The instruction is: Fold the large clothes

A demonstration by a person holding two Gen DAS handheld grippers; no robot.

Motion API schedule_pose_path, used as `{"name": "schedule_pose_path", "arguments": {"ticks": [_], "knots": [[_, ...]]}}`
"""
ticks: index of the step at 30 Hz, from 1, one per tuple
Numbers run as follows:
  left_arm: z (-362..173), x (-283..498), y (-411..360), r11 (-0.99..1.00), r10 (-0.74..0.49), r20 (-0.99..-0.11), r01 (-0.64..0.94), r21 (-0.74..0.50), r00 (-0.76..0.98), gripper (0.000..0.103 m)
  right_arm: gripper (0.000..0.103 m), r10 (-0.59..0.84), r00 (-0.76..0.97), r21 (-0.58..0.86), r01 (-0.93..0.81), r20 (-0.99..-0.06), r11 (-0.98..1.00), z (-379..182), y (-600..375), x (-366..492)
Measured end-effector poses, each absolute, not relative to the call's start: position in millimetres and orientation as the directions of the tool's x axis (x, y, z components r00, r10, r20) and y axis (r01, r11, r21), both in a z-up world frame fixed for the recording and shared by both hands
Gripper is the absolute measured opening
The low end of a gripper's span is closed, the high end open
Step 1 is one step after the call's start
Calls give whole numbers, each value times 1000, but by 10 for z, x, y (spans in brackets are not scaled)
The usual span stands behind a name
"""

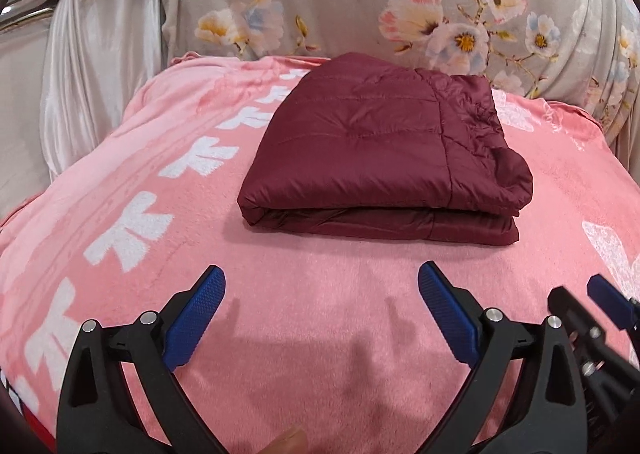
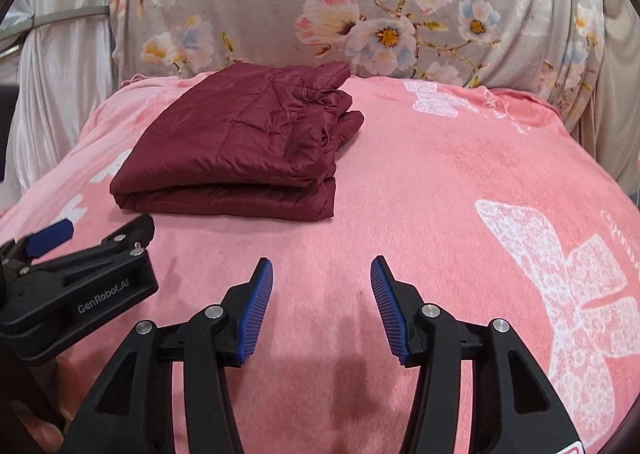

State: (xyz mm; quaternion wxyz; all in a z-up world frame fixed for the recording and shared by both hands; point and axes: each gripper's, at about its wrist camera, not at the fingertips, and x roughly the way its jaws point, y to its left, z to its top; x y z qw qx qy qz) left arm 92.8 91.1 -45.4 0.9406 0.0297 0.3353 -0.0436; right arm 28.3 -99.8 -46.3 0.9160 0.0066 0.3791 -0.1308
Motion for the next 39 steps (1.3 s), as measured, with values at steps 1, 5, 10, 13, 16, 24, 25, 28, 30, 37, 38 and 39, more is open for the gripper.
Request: {"name": "schedule_pose_path", "arguments": {"ticks": [1,5,10,13,16,24,25,28,30,37,38,39], "knots": [[-455,921,903,994,-59,-631,102,33,773,95,51,-244,684,-104,240,-687,965,-455,-959,275],[-440,886,874,994,-43,-619,94,50,784,95,51,-253,694,-118,237,-674,964,-445,-925,247],[-427,853,872,995,-30,-608,83,59,793,95,51,-241,690,-89,249,-683,964,-442,-993,255],[-429,854,874,995,-31,-610,85,59,792,95,51,-229,686,-78,244,-690,967,-451,-993,272],[-424,852,869,994,-30,-610,88,66,792,95,51,-221,683,-69,243,-696,968,-461,-1003,293],[-429,845,846,993,-24,-611,90,78,791,95,51,-212,681,-54,246,-701,968,-472,-1025,301],[-428,844,846,993,-24,-611,90,78,792,95,51,-212,681,-54,245,-701,968,-472,-1021,300],[-427,845,843,993,-22,-611,89,79,791,95,51,-214,679,-56,247,-702,967,-474,-1024,305],[-427,847,848,993,-24,-612,91,79,791,95,51,-214,678,-55,249,-703,967,-474,-1021,305],[-463,867,838,992,-29,-624,98,78,781,95,51,-214,675,-59,245,-706,968,-480,-1031,312],[-467,868,846,992,-29,-625,99,77,780,95,51,-214,675,-60,244,-706,968,-484,-1032,313],[-465,869,847,992,-30,-624,100,77,781,95,51,-214,674,-61,244,-707,968,-486,-1031,315]]}}
